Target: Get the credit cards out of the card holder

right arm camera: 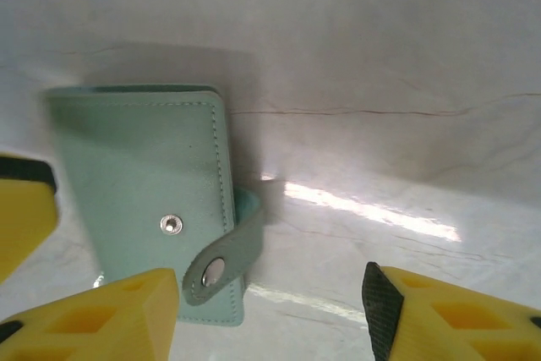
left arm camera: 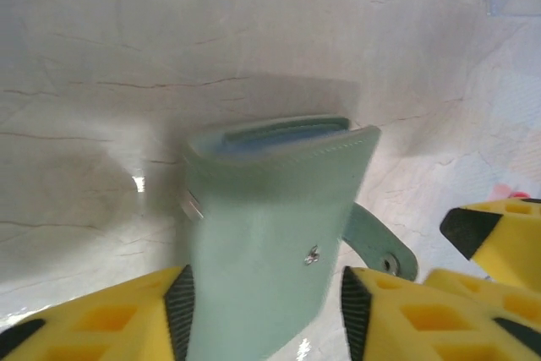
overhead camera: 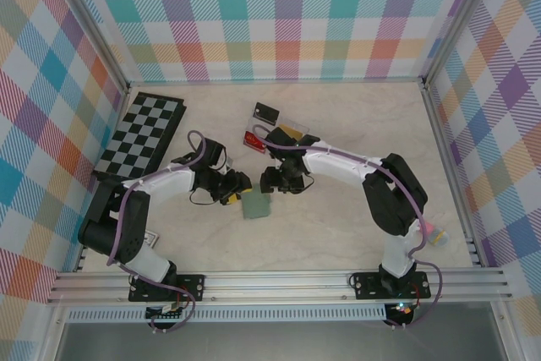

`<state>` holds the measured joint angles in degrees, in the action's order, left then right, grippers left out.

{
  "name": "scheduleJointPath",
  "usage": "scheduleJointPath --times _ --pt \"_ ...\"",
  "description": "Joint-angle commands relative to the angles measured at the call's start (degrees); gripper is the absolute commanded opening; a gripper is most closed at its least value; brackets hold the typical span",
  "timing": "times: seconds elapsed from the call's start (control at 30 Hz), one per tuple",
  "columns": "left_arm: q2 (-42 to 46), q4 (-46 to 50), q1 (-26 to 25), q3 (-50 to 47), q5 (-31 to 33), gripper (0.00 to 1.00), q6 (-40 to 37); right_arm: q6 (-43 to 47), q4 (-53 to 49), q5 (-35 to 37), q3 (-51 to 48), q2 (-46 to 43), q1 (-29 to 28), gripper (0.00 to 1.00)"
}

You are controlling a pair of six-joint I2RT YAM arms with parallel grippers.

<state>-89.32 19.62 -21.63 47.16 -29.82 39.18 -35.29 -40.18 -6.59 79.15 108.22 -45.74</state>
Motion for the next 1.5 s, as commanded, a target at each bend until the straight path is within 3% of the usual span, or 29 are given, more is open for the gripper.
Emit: scheduleJointPath --times 0.0,0.2,0.5,0.67,1.0,1.13,1.23,1.47 --pt "0.1 4.3 0.2 1.7 3.5 0.58 -0.9 2.5 -0.1 -3.2 2.9 2.0 -0.8 0.62" --pt "3.2 8.4 1.1 1.6 13.3 0.8 0.0 0.9 -5.9 2.5 8.5 7.0 -2.5 0.58" --pt "8.4 9.7 3.6 -1.7 19.2 0.93 2.1 -4.1 -14.1 11.3 13.7 11.1 -3.1 0.42" --pt "8.4 9.9 3.7 -1.8 18.8 0.94 1.8 -5.8 -15.2 13.3 13.5 10.8 -3.5 0.33" --pt "8.2 9.9 3.7 -1.5 17.8 1.0 1.4 -6.7 -10.7 4.7 10.4 9.2 -3.7 0.29" --pt "8.2 9.8 3.7 -1.7 17.2 1.0 1.4 -7.0 -10.6 4.0 9.8 8.6 -3.8 0.11" --pt "8.3 9.7 3.7 -1.5 16.2 1.0 1.1 -7.4 -11.2 5.7 9.1 6.4 -3.8 0.0" --pt "8.0 8.9 3.3 -0.8 13.0 1.0 0.2 -7.2 -18.1 13.9 10.2 -1.2 -3.7 0.0"
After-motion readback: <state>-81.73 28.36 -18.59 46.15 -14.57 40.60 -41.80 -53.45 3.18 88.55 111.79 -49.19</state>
